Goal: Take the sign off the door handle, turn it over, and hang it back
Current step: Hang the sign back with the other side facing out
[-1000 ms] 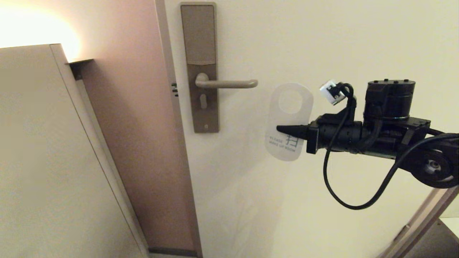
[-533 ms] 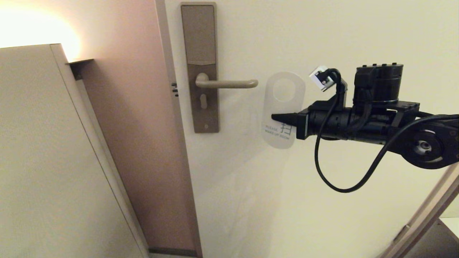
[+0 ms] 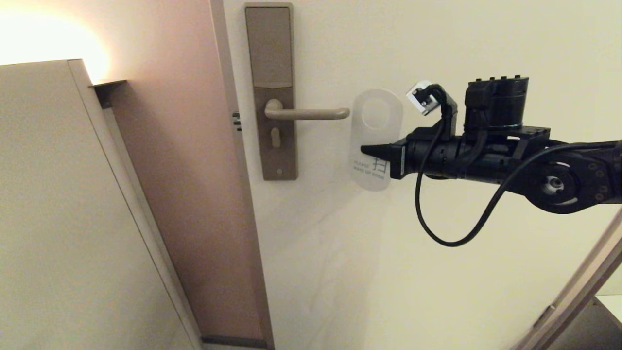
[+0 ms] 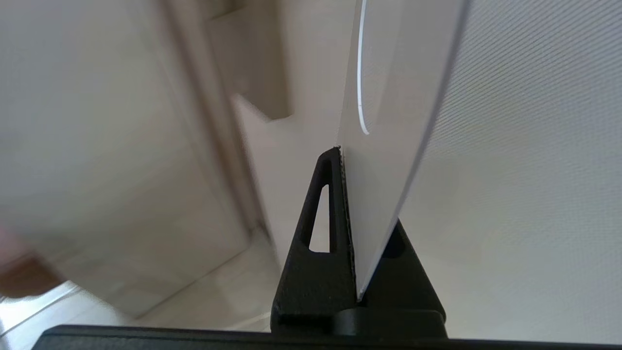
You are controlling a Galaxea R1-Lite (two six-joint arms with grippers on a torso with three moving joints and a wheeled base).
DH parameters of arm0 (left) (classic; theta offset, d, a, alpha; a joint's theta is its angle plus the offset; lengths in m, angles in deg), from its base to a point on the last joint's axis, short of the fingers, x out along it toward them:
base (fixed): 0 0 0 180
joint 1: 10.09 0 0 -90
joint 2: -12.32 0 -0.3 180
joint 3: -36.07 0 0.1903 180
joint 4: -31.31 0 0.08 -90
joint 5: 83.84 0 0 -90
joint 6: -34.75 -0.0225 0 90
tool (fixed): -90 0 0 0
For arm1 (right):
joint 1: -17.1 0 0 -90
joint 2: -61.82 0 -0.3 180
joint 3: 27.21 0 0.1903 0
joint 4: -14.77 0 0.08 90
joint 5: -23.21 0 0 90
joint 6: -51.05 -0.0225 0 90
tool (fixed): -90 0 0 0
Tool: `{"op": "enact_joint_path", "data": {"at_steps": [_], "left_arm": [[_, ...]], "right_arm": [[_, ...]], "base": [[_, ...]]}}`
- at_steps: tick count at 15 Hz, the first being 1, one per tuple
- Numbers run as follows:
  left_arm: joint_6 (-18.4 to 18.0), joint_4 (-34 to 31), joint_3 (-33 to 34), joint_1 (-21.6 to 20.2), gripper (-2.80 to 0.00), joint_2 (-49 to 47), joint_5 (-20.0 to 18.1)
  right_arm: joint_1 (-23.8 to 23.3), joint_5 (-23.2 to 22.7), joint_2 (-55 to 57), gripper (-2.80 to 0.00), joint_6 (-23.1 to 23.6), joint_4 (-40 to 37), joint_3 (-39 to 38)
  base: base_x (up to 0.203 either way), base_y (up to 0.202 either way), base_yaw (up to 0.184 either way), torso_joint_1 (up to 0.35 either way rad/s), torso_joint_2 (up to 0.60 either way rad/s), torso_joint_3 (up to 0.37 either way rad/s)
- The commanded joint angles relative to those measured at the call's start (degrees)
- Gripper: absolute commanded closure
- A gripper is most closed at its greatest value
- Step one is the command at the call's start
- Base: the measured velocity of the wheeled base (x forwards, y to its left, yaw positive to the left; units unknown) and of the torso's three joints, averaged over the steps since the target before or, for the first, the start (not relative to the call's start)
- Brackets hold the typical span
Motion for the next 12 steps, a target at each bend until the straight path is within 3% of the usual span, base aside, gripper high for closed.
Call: {"op": "enact_joint_path", "data": {"at_steps": [1,3,12], "left_arm": [[-0.01,0.04,0.03,0.0,0.0,-0.09,-0.01],[-0.01,-0.03,0.03,0.0,0.0,-0.09,-0.01],[-0.01,0.0,0.0,0.0,0.0,-0.09,-0.01]], "right_arm": [[0.86,1.47,1.46,0.0,-0.1,-1.53,2.71],[1.77,4.55,1.58,0.0,-0.17,-3.43,3.76],[2.69,9.7,-1.83,0.0,-0.33,-8.39,3.04]], "base": [[0.0,0.0,0.0,0.0,0.0,0.0],[0.0,0.0,0.0,0.0,0.0,0.0],[0.0,0.0,0.0,0.0,0.0,0.0]]}}
